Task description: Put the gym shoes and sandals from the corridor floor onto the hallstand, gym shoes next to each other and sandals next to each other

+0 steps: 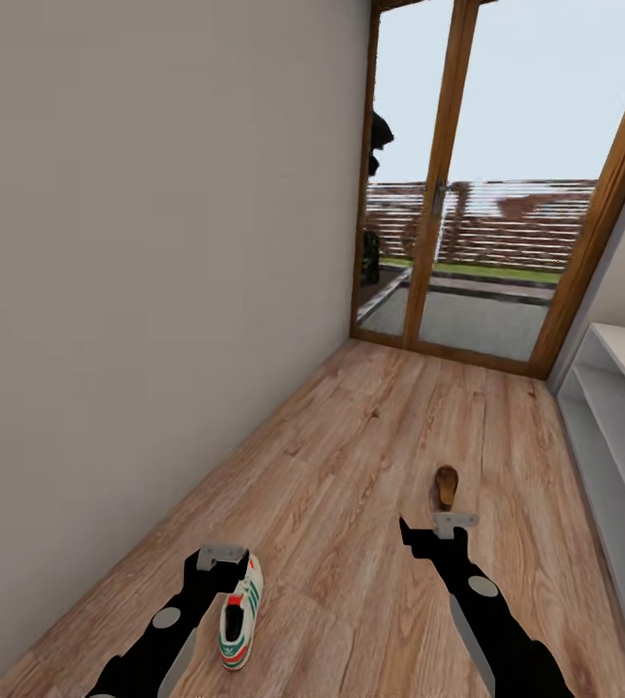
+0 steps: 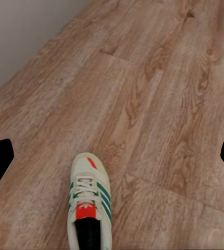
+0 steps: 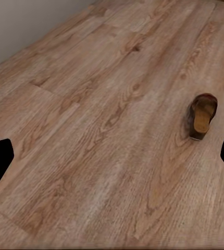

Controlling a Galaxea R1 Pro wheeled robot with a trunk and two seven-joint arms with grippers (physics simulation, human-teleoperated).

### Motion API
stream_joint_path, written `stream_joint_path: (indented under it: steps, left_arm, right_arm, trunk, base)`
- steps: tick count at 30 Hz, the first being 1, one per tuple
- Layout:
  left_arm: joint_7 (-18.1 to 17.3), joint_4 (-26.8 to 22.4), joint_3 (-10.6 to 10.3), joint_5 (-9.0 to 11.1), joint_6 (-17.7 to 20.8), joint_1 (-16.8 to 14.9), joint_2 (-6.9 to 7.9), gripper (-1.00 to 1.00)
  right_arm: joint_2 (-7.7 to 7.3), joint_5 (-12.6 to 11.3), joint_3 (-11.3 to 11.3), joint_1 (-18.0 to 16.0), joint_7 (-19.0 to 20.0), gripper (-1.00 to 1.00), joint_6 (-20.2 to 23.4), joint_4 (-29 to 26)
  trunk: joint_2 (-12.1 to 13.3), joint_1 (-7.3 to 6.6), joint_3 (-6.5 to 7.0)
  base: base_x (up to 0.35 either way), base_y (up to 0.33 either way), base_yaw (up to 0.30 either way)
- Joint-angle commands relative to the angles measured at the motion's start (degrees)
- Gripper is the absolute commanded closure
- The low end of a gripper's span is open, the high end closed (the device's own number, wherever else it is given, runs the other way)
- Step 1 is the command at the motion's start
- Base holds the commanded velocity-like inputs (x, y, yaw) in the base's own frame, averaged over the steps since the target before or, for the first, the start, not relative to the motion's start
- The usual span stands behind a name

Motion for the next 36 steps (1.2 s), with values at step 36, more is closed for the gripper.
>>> stream_joint_path:
  steps: [36]
  left_arm:
    - [-0.1, 0.1, 0.2, -0.4, -0.2, 0.0, 0.29, -1.00]
  right_arm:
    - [0.00, 0.0, -0.1, 0.0, 0.0, -1.00, 0.5, -0.2]
  trunk:
    - [-14.5, 7.90, -9.87]
  base:
    - [0.000, 0.000, 0.013]
